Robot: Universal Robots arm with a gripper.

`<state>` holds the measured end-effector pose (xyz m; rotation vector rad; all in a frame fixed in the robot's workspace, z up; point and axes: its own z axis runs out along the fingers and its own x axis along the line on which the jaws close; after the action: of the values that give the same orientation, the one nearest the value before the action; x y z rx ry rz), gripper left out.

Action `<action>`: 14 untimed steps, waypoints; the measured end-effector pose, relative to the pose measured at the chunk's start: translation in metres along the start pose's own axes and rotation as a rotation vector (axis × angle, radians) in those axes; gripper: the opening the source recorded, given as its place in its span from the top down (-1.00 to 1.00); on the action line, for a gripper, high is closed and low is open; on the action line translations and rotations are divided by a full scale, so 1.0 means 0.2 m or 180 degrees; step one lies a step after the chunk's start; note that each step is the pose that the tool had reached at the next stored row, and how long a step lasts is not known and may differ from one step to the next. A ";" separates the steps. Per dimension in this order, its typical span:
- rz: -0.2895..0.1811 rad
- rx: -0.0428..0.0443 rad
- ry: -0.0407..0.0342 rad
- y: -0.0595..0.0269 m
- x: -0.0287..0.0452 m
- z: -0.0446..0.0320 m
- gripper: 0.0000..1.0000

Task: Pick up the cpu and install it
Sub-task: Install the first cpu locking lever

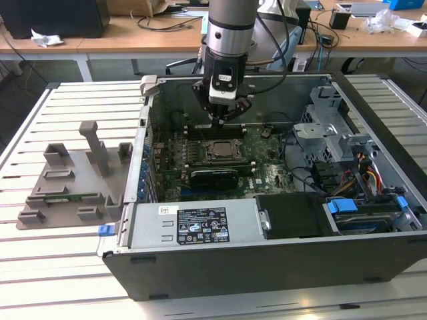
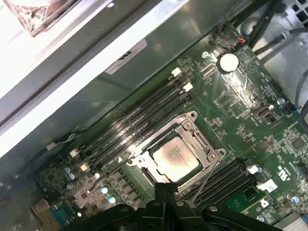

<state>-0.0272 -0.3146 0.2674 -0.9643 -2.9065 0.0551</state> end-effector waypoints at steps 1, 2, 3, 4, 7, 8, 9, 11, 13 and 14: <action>-0.0044 0.0003 -0.0003 0.000 0.000 0.000 0.79; -0.0130 0.0008 -0.0008 0.000 0.000 0.000 0.79; -0.0188 0.0012 -0.0011 0.000 0.000 0.000 0.79; -0.0218 0.0014 -0.0013 0.000 0.000 0.000 0.79; -0.0327 0.0021 -0.0019 0.000 0.000 0.000 0.79; -0.0371 0.0024 -0.0022 0.000 0.000 0.000 0.79; -0.0400 0.0026 -0.0024 0.000 0.000 0.000 0.79; -0.0467 0.0030 -0.0028 0.000 0.000 0.000 0.79; -0.0557 0.0035 -0.0033 0.000 0.000 0.000 0.79; -0.0602 0.0038 -0.0036 0.000 0.000 0.000 0.79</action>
<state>-0.0272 -0.3146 0.2674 -0.6854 -2.9883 0.0663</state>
